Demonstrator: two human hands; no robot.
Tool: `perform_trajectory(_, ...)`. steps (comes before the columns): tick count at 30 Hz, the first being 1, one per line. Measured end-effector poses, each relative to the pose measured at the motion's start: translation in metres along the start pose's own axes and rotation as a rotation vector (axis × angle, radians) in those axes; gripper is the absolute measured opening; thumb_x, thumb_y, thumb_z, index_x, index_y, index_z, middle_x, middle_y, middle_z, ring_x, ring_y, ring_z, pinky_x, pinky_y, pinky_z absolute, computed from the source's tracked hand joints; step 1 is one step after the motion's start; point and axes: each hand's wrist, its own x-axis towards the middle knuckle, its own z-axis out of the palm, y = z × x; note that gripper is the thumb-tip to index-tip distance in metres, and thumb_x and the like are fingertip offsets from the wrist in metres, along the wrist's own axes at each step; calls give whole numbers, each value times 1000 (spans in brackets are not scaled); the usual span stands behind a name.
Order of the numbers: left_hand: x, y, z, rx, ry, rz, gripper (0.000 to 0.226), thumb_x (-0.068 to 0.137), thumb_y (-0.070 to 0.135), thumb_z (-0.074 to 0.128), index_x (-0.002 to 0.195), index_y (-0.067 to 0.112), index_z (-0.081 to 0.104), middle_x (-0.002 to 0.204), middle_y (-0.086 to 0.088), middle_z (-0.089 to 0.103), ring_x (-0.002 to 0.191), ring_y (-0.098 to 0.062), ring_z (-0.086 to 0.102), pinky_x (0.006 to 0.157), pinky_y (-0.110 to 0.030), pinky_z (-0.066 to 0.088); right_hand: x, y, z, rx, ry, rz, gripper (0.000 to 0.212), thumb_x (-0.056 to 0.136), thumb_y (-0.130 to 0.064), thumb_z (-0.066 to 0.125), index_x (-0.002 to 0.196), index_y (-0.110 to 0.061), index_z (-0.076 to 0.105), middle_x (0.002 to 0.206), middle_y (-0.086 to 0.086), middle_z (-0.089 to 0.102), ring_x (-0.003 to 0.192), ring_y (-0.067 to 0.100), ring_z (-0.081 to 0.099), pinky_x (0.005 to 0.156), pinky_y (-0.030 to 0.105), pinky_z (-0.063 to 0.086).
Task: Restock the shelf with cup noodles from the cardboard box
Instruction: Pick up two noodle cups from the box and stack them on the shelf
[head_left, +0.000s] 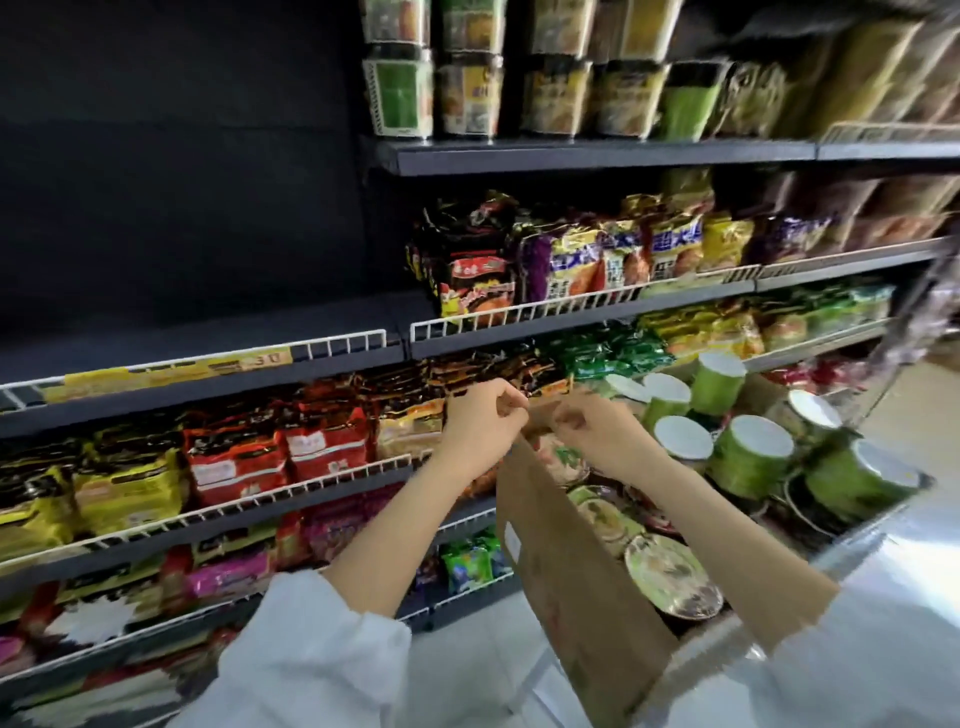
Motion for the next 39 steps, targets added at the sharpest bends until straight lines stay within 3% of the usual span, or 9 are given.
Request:
perform_trajectory(6, 46, 46, 100, 98, -74, -12, 16, 94, 17, 53, 107, 12, 61, 106, -3, 63, 92, -16, 59, 73, -21, 40, 21, 118, -30, -33, 14, 100, 34, 88, -17, 56, 122, -13, 59, 116, 11, 62, 107, 30, 57, 80, 33, 46)
perform_trajectory(9, 74, 54, 146, 192, -64, -18, 27, 92, 11, 54, 119, 11, 55, 110, -6, 60, 95, -18, 59, 76, -22, 44, 49, 168, -36, -114, -54, 109, 51, 88, -27, 56, 136, -17, 42, 130, 15, 48, 124, 37, 39, 100, 41, 36)
perform_trajectory(12, 98, 48, 184, 375, -99, 18, 55, 91, 6, 52, 142, 15, 37, 148, -5, 37, 137, -23, 33, 111, -36, 32, 66, 198, -38, -194, -192, 67, 72, 86, -44, 59, 145, -20, 27, 144, 17, 32, 135, 38, 24, 108, 46, 27)
perform_trajectory(16, 117, 44, 199, 774, -211, 118, 77, 88, -11, 37, 152, 20, 7, 160, 1, 9, 148, -18, 4, 120, -40, 12, 72, 217, -37, -331, -365, -28, 90, 74, -61, 64, 145, -27, 22, 143, 13, 32, 136, 36, 27, 104, 51, 37)
perform_trajectory(23, 118, 51, 206, 1093, -7, 173, 64, 92, 4, 46, 149, 17, 19, 139, -8, 41, 131, -27, 35, 105, -41, 30, 77, 231, -42, -201, -297, -116, 62, 70, -46, 71, 122, -22, 46, 118, 9, 50, 112, 32, 50, 87, 44, 49)
perform_trajectory(32, 144, 56, 215, 914, -248, -71, 50, 86, -5, 53, 130, 17, 43, 157, -18, 3, 144, -42, 0, 115, -57, 15, 80, 237, -55, -40, -195, -55, 67, 72, -40, 68, 132, -25, 42, 119, 11, 47, 113, 33, 46, 83, 39, 47)
perform_trajectory(35, 150, 57, 214, 731, -269, -122, 35, 86, 10, 57, 117, 19, 42, 133, -20, 32, 113, -43, 45, 91, -50, 45, 80, 238, -60, -1, -187, -51, 66, 70, -40, 68, 130, -26, 44, 115, 9, 48, 110, 32, 47, 80, 38, 49)
perform_trajectory(37, 146, 57, 208, 654, -220, -136, 35, 81, 10, 61, 105, 19, 37, 119, -14, 35, 94, -33, 47, 77, -44, 49, 77, 237, -63, 27, -172, -52, 64, 70, -39, 68, 129, -27, 45, 116, 8, 47, 110, 32, 47, 81, 39, 49)
perform_trajectory(39, 135, 58, 199, 584, -141, -167, 49, 77, 19, 69, 114, 21, 38, 123, -12, 33, 106, -32, 41, 85, -43, 47, 73, 234, -66, 62, -143, -50, 65, 72, -38, 67, 132, -29, 43, 122, 8, 44, 114, 31, 44, 81, 38, 47)
